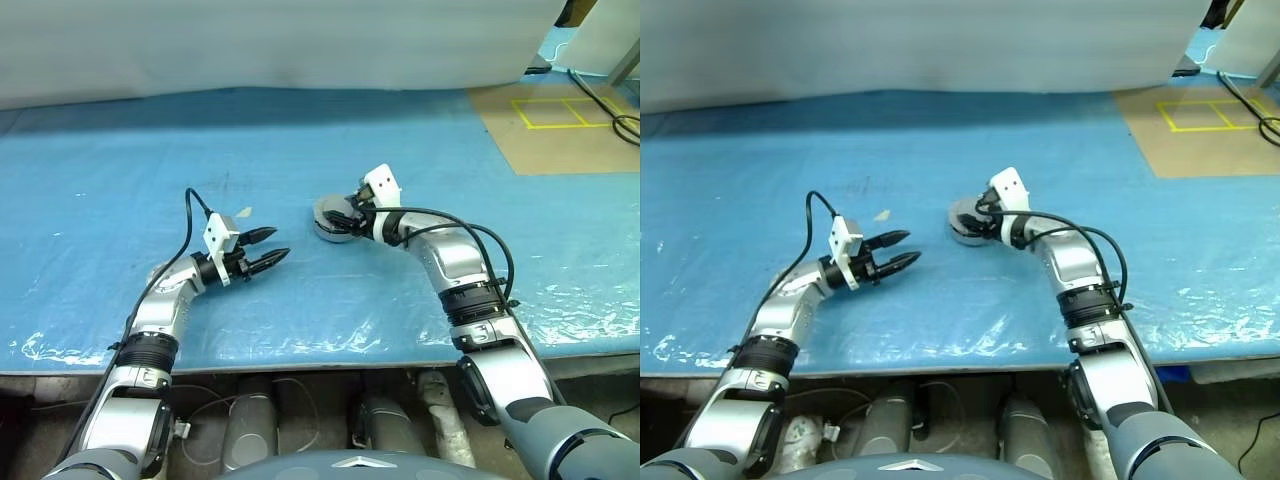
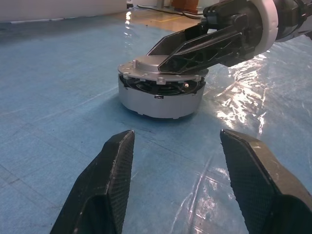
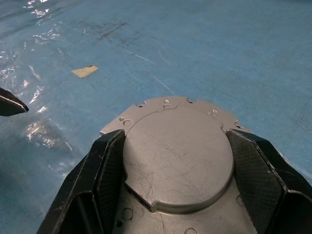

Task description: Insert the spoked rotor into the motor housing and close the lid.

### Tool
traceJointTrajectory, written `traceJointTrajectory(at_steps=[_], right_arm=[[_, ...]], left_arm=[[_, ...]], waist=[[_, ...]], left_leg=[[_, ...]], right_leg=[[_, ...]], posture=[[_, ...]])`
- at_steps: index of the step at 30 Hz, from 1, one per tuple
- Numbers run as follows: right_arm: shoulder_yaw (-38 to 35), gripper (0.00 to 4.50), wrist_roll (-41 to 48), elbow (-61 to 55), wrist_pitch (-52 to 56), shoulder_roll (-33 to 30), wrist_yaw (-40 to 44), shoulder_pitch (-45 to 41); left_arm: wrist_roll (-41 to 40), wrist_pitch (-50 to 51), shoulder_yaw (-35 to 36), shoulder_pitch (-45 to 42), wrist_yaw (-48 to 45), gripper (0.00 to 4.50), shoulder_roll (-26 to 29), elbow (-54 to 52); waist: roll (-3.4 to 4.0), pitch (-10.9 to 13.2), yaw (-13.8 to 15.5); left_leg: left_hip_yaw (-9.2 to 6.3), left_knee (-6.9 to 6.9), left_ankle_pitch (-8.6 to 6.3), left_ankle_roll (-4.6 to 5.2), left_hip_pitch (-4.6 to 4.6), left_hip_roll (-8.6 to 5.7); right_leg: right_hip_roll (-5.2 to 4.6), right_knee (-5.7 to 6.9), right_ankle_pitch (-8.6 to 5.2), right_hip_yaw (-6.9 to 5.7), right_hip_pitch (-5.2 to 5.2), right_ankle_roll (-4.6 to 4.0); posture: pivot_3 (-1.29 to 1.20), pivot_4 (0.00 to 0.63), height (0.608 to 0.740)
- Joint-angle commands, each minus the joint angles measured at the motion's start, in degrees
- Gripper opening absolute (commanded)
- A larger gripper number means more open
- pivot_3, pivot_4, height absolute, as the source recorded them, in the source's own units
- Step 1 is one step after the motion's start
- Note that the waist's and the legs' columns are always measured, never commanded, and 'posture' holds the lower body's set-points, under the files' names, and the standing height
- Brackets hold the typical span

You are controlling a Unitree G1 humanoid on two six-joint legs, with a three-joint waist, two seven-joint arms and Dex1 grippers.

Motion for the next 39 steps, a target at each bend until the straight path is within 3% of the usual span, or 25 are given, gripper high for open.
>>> traceJointTrajectory(at_steps=[1,12,16,22,25,29,33,39], right_arm=[[2.30,2.96,-1.41,-0.59,-1.70,-0.01,0.54,0.83],[4.07,2.96,-4.62,1.22,-4.51,-0.83,-0.14,2.18],[4.78,2.96,-6.60,5.47,-0.48,-0.56,-2.99,1.62],[6.99,2.96,-9.28,10.07,2.13,-1.39,-4.86,1.79],[7.95,2.96,-10.09,9.67,2.01,-1.83,-5.01,1.74],[7.67,2.96,-9.18,8.02,3.18,-2.07,-4.24,1.78],[1.10,2.96,-1.74,5.43,7.83,-0.79,-1.63,0.93],[1.14,2.96,-1.18,1.37,3.42,-2.34,0.40,1.80]], left_arm=[[-0.23,-0.95,0.22,-0.60,-0.12,3.00,0.01,-1.11],[-0.31,-0.87,0.26,-0.43,-0.10,3.00,0.02,-1.26],[-0.27,-0.96,0.27,-0.52,0.03,3.00,-0.10,-1.16],[-0.22,-1.11,0.37,-0.48,0.31,3.00,-0.25,-1.22],[-0.25,-1.11,0.41,-0.17,0.32,3.00,-0.15,-1.42],[-0.35,-0.96,0.45,0.31,0.36,3.00,-0.04,-1.89],[-0.42,-0.93,0.49,0.46,0.47,3.00,-0.04,-2.16],[-0.40,-0.97,0.53,0.44,0.49,3.00,0.00,-2.10]], waist=[[0.00,0.00,-0.01],[0.00,0.00,-0.02],[-0.01,0.00,-0.02],[-0.04,-0.03,0.11],[-0.05,-0.03,0.26],[-0.14,-0.10,0.29],[-0.40,-0.28,0.31],[-0.40,-0.30,0.21]], left_leg=[[0.00,0.00,0.00,0.00,0.00,0.00],[0.00,0.00,0.00,0.00,0.02,0.00],[0.00,0.00,0.00,0.00,0.17,0.00],[0.04,-0.32,-0.15,0.17,1.33,-0.04],[0.04,-0.52,-0.18,0.20,1.90,-0.19],[0.03,-1.57,-0.19,0.20,2.49,-0.40],[0.05,-1.56,-0.18,0.18,2.43,-0.41],[0.07,-1.35,-0.03,-0.10,1.50,-0.35]], right_leg=[[0.00,0.00,0.00,0.00,0.00,0.00],[0.00,0.00,0.00,0.01,0.02,0.00],[0.00,0.00,0.00,0.01,0.16,0.00],[-0.05,-0.24,-0.10,0.10,1.15,-0.01],[-0.15,-0.29,-0.35,0.15,1.60,0.41],[-0.18,-1.30,-0.36,0.16,1.97,0.44],[-0.17,-1.29,-0.10,0.17,2.16,0.03],[-0.11,-1.29,-0.07,0.06,1.46,0.05]], posture=[[0.00,0.150,0.740],[0.00,0.150,0.740],[0.00,0.150,0.740],[0.00,0.150,0.740],[0.00,0.150,0.740],[0.00,0.150,0.740],[0.00,0.150,0.740],[0.00,0.150,0.740]])
